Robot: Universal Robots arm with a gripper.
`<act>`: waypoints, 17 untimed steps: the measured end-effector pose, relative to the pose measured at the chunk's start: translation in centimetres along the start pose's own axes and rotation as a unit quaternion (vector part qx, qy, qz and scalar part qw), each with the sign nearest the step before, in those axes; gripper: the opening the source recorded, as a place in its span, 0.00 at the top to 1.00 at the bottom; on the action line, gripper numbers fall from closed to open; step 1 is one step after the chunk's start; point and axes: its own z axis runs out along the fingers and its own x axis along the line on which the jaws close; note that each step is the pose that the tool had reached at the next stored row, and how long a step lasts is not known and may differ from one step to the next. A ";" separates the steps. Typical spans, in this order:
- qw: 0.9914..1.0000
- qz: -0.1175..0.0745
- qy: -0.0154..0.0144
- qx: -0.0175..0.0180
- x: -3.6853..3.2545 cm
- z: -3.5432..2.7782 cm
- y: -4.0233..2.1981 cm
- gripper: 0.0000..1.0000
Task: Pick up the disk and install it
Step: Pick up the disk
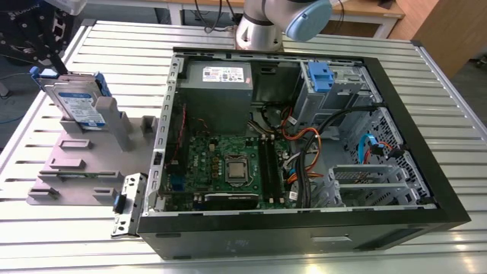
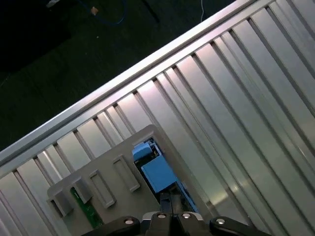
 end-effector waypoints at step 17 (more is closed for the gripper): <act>0.991 -0.133 0.005 -0.003 0.00 0.01 0.00 0.89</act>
